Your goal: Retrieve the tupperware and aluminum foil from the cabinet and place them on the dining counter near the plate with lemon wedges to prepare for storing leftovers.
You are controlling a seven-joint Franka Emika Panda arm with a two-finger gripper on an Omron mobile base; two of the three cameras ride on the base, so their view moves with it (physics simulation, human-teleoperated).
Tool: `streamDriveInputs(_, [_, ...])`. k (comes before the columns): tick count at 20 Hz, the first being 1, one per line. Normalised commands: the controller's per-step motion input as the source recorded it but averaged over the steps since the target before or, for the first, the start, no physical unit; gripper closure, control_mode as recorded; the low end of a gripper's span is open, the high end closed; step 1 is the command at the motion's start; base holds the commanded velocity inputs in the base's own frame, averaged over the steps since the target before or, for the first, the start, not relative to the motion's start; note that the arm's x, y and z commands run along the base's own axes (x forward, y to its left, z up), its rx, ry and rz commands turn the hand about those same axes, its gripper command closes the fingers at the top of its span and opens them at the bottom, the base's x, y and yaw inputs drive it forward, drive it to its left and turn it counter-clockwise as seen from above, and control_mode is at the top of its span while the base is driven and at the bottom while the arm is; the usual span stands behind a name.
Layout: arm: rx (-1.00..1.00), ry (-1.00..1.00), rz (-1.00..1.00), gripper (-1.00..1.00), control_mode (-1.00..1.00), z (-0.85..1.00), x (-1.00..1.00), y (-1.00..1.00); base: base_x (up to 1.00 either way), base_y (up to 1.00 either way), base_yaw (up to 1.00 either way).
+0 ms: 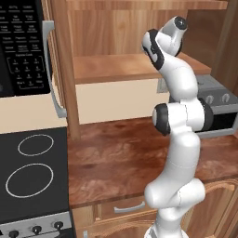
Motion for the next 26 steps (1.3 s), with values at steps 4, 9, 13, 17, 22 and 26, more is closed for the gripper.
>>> streamDriveInputs(4, [-0.01, 0.00, 0.00, 1.00, -1.00, -0.16, 0.00, 0.04, 0.00, 0.00, 0.00])
streamDriveInputs(9, [0.00, 0.00, 0.00, 1.00, -1.00, 0.00, 0.00, 0.02, 0.00, 0.00, 0.00])
streamDriveInputs(13, [0.00, 0.00, 0.00, 1.00, -1.00, -0.19, -0.35, 0.13, 0.00, 0.00, 0.00])
streamDriveInputs(17, [0.00, -0.01, 0.04, 1.00, -1.00, -0.04, -0.76, 0.35, 0.00, 0.00, 0.00])
streamDriveInputs(22, [-0.01, 0.00, 0.12, 1.00, -1.00, -0.02, -0.99, 0.59, 0.00, 0.00, 0.00])
streamDriveInputs(26, [-0.04, 0.00, 0.14, 1.00, -1.00, -0.17, -1.00, 0.72, 0.00, 0.00, 0.00])
